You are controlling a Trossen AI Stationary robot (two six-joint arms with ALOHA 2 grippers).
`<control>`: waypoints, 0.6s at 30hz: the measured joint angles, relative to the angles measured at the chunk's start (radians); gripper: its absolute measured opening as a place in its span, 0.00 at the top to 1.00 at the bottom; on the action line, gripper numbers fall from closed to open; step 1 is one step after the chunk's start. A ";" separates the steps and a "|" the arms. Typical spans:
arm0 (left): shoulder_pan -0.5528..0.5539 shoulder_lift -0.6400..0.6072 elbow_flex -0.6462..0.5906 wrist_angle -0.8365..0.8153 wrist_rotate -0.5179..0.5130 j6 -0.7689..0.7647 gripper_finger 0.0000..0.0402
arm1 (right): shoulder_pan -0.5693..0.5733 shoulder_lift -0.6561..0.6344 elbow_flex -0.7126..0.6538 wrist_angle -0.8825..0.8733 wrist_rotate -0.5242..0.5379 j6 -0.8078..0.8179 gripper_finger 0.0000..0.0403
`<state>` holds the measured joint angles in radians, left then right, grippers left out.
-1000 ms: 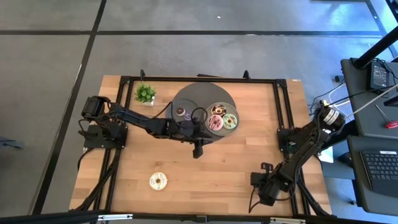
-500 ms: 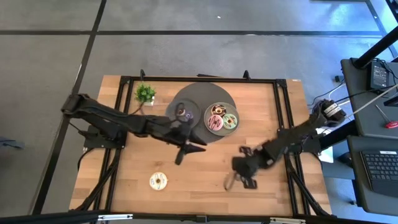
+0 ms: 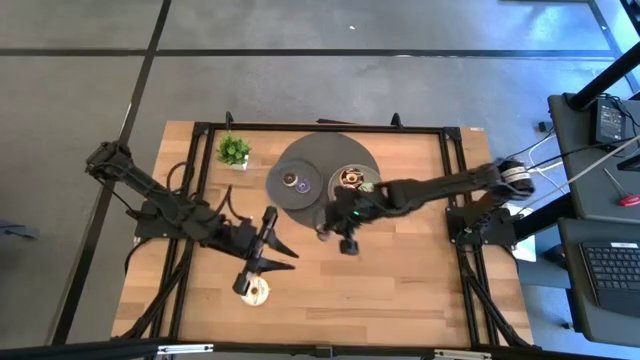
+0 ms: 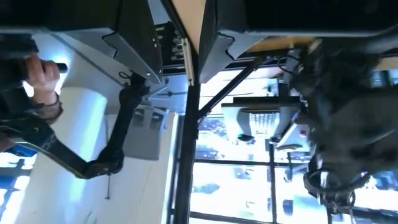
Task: Pick & Place donuts
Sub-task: Put the small brown donut on the dark gray plate
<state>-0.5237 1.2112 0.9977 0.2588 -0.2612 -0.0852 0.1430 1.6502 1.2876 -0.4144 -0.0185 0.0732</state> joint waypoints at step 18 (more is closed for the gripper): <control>-0.062 0.000 0.000 -0.005 -0.166 0.003 0.76 | -0.143 0.376 0.098 -0.043 -0.010 0.026 0.92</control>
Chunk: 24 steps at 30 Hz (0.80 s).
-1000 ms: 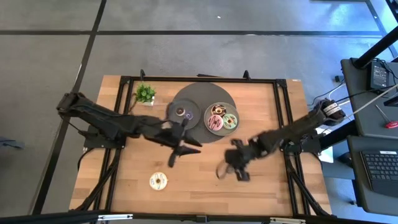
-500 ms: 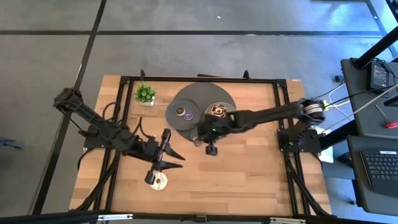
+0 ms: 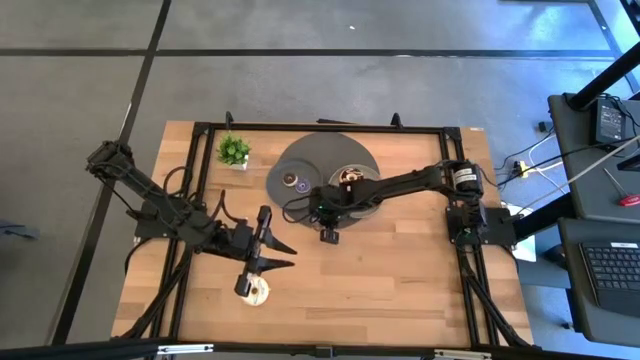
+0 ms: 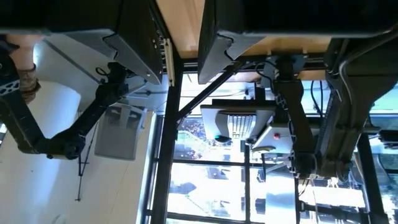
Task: Pick & Place donuts
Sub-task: Put the small brown donut on the dark gray plate
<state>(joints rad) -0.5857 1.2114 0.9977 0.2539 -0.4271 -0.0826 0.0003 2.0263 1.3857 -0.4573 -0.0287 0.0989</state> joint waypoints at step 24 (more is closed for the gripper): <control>0.000 0.000 0.000 -0.027 -0.028 0.000 0.74 | -0.005 0.001 0.000 0.004 0.000 0.002 0.92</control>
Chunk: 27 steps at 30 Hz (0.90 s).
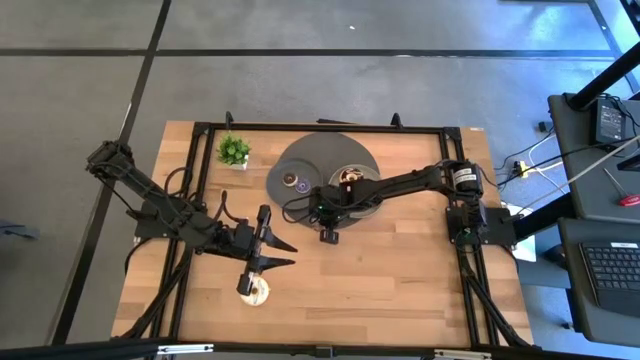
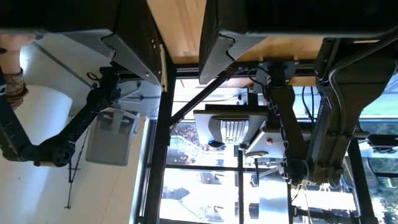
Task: Pick & Place donuts
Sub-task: Put the small brown donut on the dark gray plate
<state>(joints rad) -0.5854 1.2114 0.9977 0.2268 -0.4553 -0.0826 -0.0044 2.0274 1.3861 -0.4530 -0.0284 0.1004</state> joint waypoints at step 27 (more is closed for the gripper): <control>0.000 0.000 0.000 0.000 0.000 0.000 0.75 | 0.000 0.000 0.000 0.000 0.000 0.007 0.77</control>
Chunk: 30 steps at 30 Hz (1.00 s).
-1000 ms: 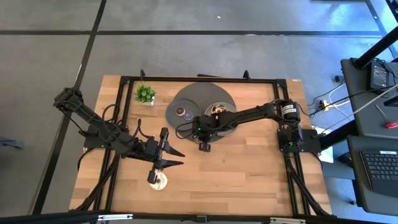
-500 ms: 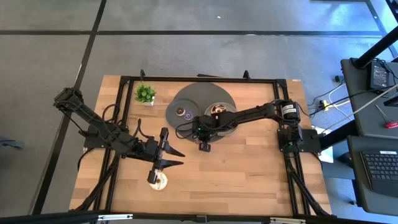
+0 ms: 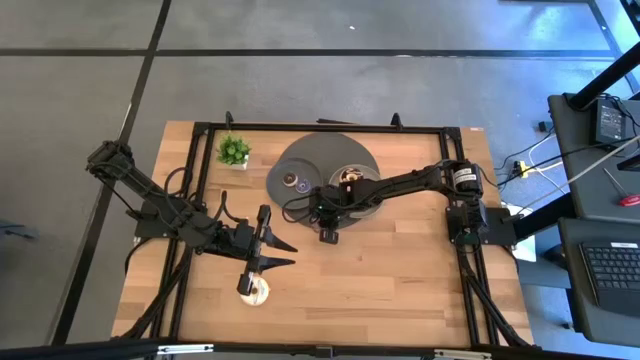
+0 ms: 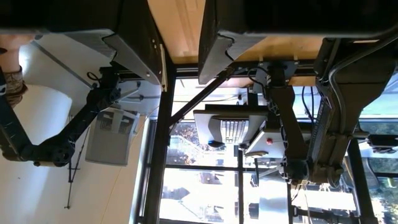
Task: Pick & Place donuts
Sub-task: Put the small brown donut on the dark gray plate
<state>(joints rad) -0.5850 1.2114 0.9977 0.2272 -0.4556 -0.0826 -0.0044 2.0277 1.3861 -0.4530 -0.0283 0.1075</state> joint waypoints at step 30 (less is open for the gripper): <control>-0.009 0.008 0.000 -0.626 -0.282 -0.585 0.75 | 0.000 0.001 0.000 -0.048 0.008 0.125 0.64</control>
<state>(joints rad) -0.5944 1.2190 0.9974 -0.3986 -0.7378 -0.6673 -0.0044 2.0285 1.3857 -0.5013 -0.0200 0.2322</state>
